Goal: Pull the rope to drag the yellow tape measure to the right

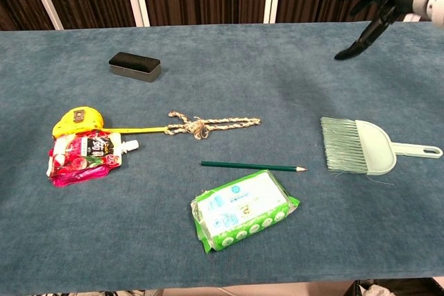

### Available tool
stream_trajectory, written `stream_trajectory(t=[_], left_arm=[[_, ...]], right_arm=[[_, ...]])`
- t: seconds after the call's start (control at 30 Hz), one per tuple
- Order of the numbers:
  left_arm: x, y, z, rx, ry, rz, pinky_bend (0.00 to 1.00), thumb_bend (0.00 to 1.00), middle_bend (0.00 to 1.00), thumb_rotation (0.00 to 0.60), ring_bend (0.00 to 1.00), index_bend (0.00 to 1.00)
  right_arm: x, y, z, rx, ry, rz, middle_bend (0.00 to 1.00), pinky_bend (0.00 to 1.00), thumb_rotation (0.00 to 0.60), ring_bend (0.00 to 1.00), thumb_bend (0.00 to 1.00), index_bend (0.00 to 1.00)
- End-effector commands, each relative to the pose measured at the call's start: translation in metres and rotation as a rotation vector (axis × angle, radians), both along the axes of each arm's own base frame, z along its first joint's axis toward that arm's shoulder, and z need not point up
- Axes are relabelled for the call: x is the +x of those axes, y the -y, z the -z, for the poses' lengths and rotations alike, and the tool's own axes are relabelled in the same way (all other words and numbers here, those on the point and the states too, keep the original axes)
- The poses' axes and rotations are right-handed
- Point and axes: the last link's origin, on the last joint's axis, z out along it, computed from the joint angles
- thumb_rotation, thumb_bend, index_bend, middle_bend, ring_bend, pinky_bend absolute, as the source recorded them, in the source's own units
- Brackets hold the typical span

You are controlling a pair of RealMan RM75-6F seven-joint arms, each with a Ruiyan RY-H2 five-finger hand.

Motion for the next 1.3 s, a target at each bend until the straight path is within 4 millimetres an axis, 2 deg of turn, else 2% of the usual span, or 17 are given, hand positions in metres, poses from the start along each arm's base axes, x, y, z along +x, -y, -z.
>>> stream_trajectory(t=[0.03, 0.4, 0.6, 0.9, 1.3], left_arm=[[0.0, 0.0, 0.0, 0.003, 0.0, 0.0, 0.0, 0.25, 0.0, 0.6, 0.0, 0.04], [0.0, 0.0, -0.001, -0.001, 0.005, -0.003, 0.0, 0.25, 0.0, 0.6, 0.0, 0.04], [0.0, 0.0, 0.0, -0.007, 0.006, -0.003, 0.0, 0.25, 0.0, 0.6, 0.0, 0.04], [-0.001, -0.001, -0.001, -0.005, 0.012, -0.005, 0.0, 0.25, 0.0, 0.6, 0.0, 0.04], [0.0, -0.001, 0.0, -0.009, 0.011, -0.005, 0.0, 0.25, 0.0, 0.6, 0.0, 0.04]], right_arm=[[0.002, -0.008, 0.02, 0.038, -0.036, -0.015, 0.0, 0.14, 0.6, 0.0, 0.05, 0.08], [0.018, -0.013, 0.088, 0.117, -0.038, -0.011, 0.0, 0.14, 0.6, 0.0, 0.1, 0.24], [0.029, -0.01, 0.117, 0.146, -0.026, 0.002, 0.0, 0.14, 0.6, 0.0, 0.15, 0.3], [0.036, -0.005, 0.139, 0.167, -0.035, 0.018, 0.0, 0.14, 0.6, 0.0, 0.2, 0.34], [0.034, -0.005, 0.15, 0.193, -0.025, 0.044, 0.0, 0.14, 0.6, 0.0, 0.26, 0.41]])
